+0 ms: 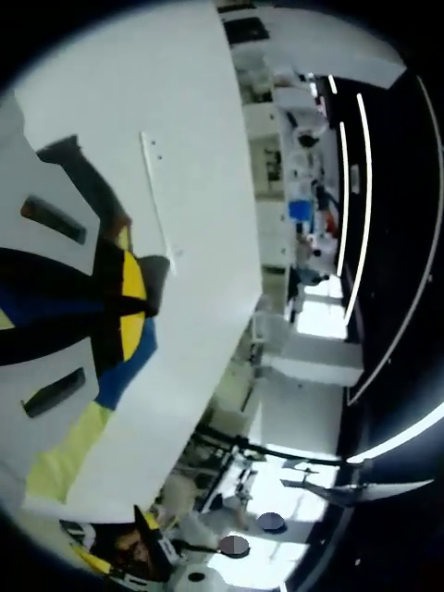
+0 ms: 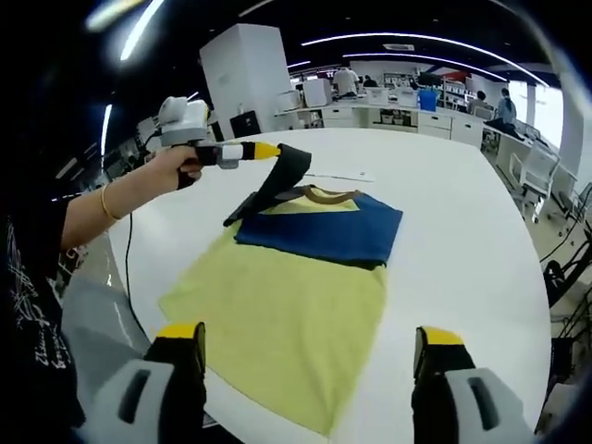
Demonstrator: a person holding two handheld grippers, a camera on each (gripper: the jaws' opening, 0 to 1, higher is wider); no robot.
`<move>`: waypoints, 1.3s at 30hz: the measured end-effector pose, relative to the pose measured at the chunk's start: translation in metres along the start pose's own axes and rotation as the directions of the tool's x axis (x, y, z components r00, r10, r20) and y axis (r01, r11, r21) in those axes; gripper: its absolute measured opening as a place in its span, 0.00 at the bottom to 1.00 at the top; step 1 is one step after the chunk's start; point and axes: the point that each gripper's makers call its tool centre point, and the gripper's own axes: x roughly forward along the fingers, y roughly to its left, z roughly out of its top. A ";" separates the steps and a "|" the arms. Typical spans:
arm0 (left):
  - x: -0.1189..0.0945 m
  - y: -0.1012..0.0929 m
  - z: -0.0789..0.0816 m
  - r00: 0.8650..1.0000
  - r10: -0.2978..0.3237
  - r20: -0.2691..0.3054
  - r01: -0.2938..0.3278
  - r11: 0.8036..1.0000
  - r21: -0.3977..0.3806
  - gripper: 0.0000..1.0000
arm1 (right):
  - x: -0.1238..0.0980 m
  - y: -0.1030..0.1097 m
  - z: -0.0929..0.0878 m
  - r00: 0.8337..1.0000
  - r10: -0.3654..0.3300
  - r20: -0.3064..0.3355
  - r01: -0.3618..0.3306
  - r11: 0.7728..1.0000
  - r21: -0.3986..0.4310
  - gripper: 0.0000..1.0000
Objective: Fold the garment on the visible template until the final outline fits inside the template.
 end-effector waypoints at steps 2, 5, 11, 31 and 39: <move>0.004 -0.009 -0.003 1.000 -0.019 -0.011 0.019 1.000 0.014 0.00 | 0.000 -0.001 -0.002 1.000 -0.002 -0.006 0.002 1.000 0.000 0.94; 0.009 -0.020 -0.006 0.999 -0.048 -0.021 0.049 0.998 0.025 0.00 | 0.000 -0.001 -0.005 1.000 -0.003 -0.010 0.003 1.000 0.006 0.94; 0.014 -0.039 -0.011 0.995 -0.091 -0.037 0.092 0.995 0.031 0.00 | 0.001 -0.004 -0.007 1.000 -0.008 -0.016 0.008 1.000 0.008 0.94; 0.023 -0.084 -0.046 0.978 -0.178 -0.108 0.185 0.981 0.062 0.00 | 0.000 -0.006 -0.014 1.000 -0.011 -0.025 0.011 1.000 0.019 0.94; 0.035 -0.090 -0.074 0.972 -0.181 -0.149 0.194 0.978 0.076 0.00 | 0.000 -0.006 -0.011 1.000 -0.012 0.001 0.012 0.999 0.034 0.94</move>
